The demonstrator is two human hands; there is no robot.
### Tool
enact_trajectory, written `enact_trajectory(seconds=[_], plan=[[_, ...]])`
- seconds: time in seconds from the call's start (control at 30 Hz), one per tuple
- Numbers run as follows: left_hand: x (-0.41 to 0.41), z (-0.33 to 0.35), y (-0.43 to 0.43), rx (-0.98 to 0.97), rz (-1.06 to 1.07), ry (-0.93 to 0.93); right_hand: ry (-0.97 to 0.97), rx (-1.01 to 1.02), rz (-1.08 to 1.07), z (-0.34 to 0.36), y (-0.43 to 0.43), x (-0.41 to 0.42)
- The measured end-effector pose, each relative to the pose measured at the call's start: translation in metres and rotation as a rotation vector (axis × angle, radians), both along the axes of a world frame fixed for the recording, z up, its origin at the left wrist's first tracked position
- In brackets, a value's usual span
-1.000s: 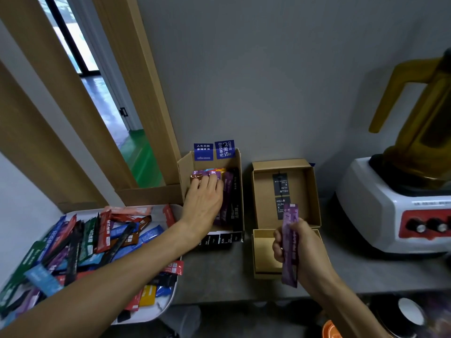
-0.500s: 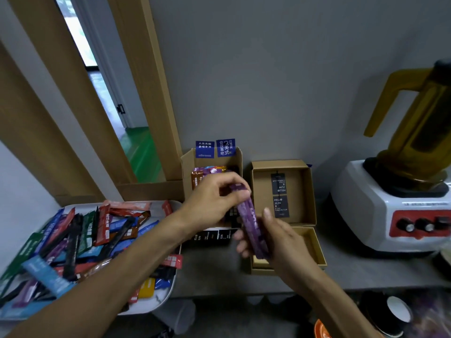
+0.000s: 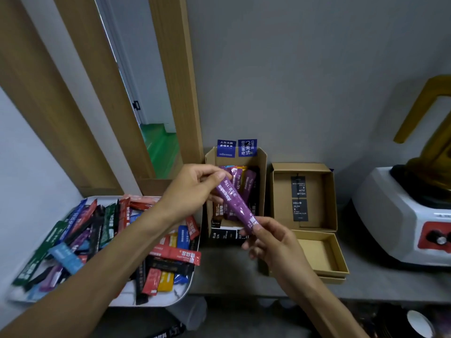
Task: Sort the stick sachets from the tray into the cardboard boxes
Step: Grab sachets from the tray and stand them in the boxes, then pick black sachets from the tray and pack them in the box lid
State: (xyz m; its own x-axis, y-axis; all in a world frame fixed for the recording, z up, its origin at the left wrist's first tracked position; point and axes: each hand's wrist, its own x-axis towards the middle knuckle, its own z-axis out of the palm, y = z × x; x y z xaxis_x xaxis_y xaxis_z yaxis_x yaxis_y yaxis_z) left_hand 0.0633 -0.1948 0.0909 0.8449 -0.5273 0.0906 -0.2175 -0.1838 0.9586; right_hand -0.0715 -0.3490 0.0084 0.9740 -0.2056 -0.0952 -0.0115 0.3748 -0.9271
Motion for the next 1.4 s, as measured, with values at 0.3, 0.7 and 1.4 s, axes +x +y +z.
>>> enact_trajectory(seconds=[0.3,0.7,1.4], plan=[[0.023,0.034,-0.01,0.588,-0.043,-0.865,0.062,-0.64,-0.041,-0.007,0.024,0.042],[0.039,0.026,0.019,0.467,0.162,-0.894,0.243,-0.975,-0.087,-0.057,0.021,0.116],[0.009,-0.06,0.113,0.493,0.341,-0.504,0.186,-1.11,-0.246,-0.031,0.031,0.106]])
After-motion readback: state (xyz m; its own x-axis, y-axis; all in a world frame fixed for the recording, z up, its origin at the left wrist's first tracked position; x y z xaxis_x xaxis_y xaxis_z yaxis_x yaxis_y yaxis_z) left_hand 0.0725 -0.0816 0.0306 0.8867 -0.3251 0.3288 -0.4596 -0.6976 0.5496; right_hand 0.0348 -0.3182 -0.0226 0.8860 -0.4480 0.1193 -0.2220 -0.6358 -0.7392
